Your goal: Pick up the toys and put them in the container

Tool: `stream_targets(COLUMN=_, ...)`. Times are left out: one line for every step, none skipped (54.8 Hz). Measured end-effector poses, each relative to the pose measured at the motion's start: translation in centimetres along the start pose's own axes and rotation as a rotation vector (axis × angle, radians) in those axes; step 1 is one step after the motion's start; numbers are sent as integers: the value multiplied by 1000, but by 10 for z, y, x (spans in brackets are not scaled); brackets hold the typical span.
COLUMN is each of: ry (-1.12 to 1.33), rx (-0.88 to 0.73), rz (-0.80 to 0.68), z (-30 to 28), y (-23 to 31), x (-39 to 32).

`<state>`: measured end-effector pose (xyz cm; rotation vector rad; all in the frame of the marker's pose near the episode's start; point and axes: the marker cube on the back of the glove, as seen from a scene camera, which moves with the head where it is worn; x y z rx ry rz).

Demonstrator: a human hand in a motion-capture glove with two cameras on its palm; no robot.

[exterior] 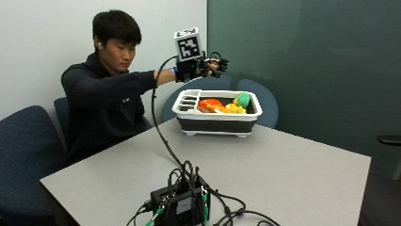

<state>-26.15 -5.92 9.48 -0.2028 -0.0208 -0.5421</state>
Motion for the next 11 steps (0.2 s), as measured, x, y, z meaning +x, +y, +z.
stream_targets(ry=-19, rx=15, rz=6, z=-5, y=5, x=7)
stream_targets(ry=-28, rx=27, rz=6, z=-9, y=11, x=13)
stream_targets(ry=-31, rx=38, rz=3, z=-12, y=18, x=20)
stream_targets(ry=-31, rx=48, rz=1, z=-14, y=24, x=26)
stream_targets(ry=-31, rx=59, rz=3, z=-17, y=30, x=34)
stream_targets(ry=-31, rx=70, rz=9, z=-20, y=36, x=43)
stream_targets(ry=-31, rx=83, rz=16, z=-24, y=42, x=53)
stream_targets(ry=-29, rx=95, rz=17, z=-26, y=49, x=60)
stream_targets(ry=-21, rx=106, rz=9, z=-26, y=56, x=64)
stream_targets(ry=-12, rx=115, rz=-5, z=-26, y=63, x=66)
stream_targets(ry=-5, rx=119, rz=-15, z=-25, y=66, x=66)
